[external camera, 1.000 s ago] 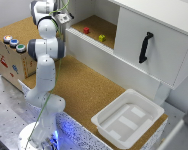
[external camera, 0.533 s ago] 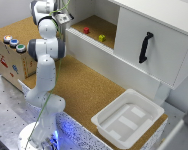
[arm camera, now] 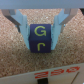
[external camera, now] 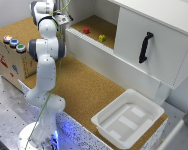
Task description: Rotate the purple block 90 degrees to the right
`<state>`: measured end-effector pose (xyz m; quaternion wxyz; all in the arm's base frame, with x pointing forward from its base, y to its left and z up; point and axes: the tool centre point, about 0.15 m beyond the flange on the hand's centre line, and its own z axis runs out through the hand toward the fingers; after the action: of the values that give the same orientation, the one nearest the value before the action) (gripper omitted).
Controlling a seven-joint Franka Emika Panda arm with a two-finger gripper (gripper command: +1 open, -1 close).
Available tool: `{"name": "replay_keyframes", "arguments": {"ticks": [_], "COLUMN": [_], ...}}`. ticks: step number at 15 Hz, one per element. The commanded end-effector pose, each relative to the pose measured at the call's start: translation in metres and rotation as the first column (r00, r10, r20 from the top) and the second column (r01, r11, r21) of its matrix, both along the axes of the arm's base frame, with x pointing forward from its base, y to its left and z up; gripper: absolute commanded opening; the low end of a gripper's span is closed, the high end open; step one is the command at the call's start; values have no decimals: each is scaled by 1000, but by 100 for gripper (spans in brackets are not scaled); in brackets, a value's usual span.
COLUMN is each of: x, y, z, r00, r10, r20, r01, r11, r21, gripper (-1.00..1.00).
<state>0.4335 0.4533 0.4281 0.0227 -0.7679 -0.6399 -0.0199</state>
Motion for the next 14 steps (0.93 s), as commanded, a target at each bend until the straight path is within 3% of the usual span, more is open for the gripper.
{"name": "replay_keyframes", "arguments": {"ticks": [1,3,6,8,11,12,14], "x": [21,20,12,8,2,0,1], "y": [-2,-4,-5,-1,7,2,-7], "z": [28,28,21,19,21,22,25], "r00": [956,904,768,671,574,507,419], "r10": [-255,-391,-622,-734,-818,-862,-906], "r20": [-146,-174,-154,-108,-39,-21,61], "r01": [257,400,631,737,816,859,905], "r11": [966,916,776,676,575,507,411], "r21": [-8,18,9,-11,-56,-75,-112], "gripper": [-100,-100,-100,-100,-100,-100,-100]}}
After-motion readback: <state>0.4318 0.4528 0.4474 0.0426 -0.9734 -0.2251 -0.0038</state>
